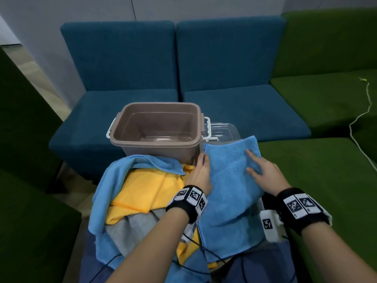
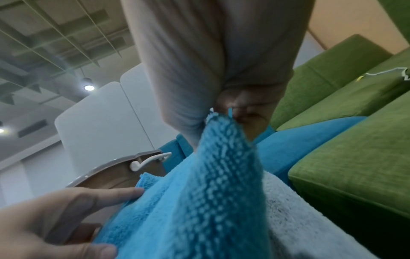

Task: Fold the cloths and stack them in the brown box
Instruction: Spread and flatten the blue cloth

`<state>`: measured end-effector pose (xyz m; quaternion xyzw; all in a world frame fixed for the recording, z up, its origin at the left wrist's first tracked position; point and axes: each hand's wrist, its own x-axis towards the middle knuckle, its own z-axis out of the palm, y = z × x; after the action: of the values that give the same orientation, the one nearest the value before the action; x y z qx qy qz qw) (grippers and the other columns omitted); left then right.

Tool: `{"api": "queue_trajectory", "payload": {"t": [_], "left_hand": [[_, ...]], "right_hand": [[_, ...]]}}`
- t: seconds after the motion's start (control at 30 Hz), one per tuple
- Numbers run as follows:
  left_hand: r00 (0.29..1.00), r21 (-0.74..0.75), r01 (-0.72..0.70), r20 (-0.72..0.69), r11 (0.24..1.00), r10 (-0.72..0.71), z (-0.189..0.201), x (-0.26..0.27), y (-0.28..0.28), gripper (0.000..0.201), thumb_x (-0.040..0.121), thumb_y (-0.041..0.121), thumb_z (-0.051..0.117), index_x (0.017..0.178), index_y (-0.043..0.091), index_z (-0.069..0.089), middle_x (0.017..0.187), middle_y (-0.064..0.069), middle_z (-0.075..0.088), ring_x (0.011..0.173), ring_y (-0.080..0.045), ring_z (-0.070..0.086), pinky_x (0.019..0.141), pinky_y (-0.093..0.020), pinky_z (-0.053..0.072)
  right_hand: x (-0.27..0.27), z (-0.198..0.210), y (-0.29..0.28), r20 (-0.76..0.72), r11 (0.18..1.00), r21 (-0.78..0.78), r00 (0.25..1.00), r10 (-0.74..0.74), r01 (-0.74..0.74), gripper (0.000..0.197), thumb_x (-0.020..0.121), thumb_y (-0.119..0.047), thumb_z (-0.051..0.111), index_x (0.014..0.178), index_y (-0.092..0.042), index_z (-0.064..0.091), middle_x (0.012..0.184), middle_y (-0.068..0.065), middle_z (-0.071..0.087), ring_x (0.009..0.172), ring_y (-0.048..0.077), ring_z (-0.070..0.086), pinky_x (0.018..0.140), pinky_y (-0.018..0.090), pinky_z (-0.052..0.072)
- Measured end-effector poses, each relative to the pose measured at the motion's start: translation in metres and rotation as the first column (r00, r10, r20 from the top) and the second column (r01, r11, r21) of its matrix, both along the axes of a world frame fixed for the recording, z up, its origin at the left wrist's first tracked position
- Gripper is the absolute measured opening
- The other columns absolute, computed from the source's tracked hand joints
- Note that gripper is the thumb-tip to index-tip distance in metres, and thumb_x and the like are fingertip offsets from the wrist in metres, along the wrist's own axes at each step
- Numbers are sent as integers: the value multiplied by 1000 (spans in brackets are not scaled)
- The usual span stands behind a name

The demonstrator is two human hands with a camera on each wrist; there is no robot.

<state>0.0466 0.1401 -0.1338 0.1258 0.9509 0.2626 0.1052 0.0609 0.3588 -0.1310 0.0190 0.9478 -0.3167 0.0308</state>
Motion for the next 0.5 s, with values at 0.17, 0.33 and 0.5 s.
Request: {"api": "queue_trajectory", "payload": {"t": [0.17, 0.33, 0.5], "left_hand": [[997, -169, -30, 59, 985, 40, -4, -29, 17, 87, 83, -8, 52, 152, 4, 1, 160, -9, -6, 117, -33, 52, 85, -38, 49], [992, -232, -41, 109, 972, 68, -10, -52, 29, 89, 86, -2, 56, 152, 2, -4, 160, -15, -8, 130, -33, 42, 97, -40, 47], [982, -292, -58, 157, 955, 107, -21, -65, 34, 89, 89, 6, 58, 152, 1, -5, 160, -18, -7, 127, -31, 45, 98, -37, 43]], "right_hand": [[-39, -9, 2, 25, 1000, -12, 1000, -10, 10, 64, 94, -11, 58, 151, -27, 33, 148, 9, 44, 132, 29, 46, 107, 32, 36], [-70, -24, 7, 38, 1000, 14, 999, -24, 23, 63, 94, -7, 56, 150, -28, 36, 150, 7, 43, 130, 28, 48, 102, 27, 37], [-88, -42, 11, 118, 999, -2, 992, -33, 34, 61, 95, -12, 59, 150, -23, 37, 155, 6, 36, 138, 26, 40, 110, 29, 30]]}}
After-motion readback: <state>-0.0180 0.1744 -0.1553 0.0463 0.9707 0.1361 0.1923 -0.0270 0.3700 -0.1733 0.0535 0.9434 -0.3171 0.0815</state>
